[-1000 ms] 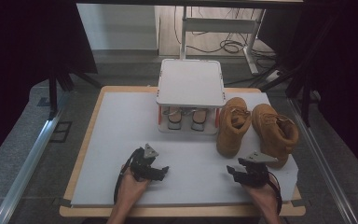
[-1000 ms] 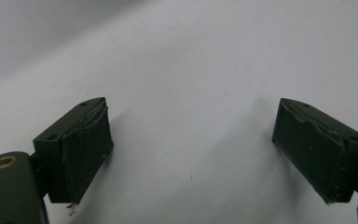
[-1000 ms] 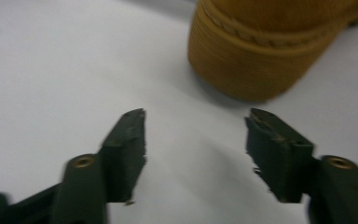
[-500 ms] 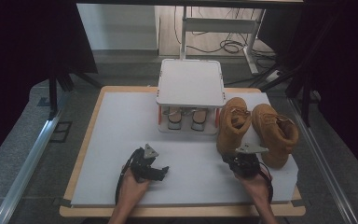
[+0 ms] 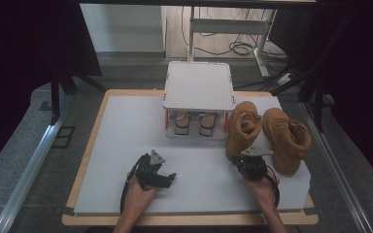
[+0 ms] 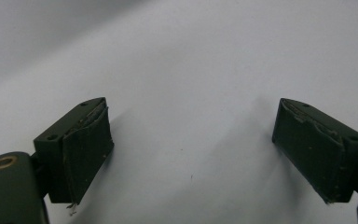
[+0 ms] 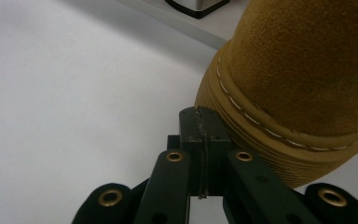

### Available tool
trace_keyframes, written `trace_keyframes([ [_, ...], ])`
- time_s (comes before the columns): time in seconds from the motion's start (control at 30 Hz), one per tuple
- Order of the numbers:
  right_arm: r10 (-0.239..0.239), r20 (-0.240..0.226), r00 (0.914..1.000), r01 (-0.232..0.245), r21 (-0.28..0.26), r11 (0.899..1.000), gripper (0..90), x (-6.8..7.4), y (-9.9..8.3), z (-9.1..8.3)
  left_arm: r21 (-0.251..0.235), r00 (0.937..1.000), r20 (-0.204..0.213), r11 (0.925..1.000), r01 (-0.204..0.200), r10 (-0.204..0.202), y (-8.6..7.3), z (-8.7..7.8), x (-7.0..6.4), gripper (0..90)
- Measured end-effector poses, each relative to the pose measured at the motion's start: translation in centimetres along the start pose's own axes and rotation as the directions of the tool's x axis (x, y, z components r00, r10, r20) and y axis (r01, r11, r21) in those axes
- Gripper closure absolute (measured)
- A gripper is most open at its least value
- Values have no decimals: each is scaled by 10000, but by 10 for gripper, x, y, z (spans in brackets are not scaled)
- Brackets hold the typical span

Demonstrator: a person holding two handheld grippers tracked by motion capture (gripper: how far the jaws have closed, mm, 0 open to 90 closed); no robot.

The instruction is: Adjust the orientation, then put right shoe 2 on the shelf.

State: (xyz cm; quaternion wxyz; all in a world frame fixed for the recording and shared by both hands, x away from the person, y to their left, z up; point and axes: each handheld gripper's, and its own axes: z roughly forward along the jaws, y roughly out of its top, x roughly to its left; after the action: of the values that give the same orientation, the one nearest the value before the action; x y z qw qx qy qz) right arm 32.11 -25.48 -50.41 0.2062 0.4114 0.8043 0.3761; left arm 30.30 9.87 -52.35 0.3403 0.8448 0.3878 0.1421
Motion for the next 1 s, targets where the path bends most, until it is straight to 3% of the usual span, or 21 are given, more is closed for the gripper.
trace_keyframes([
  [0.33, -113, 86, 9999, 111, 188, 9998, 900, -2, 0, -3, 14, 10000, -13, 10000, -6, 6, 0, 0, 0, 114],
  [1.0, 169, 449, 9988, -185, 354, 9992, 900, -22, -11, -19, 6, 10000, -26, 10000, -11, 11, 0, 0, 0, 115],
])
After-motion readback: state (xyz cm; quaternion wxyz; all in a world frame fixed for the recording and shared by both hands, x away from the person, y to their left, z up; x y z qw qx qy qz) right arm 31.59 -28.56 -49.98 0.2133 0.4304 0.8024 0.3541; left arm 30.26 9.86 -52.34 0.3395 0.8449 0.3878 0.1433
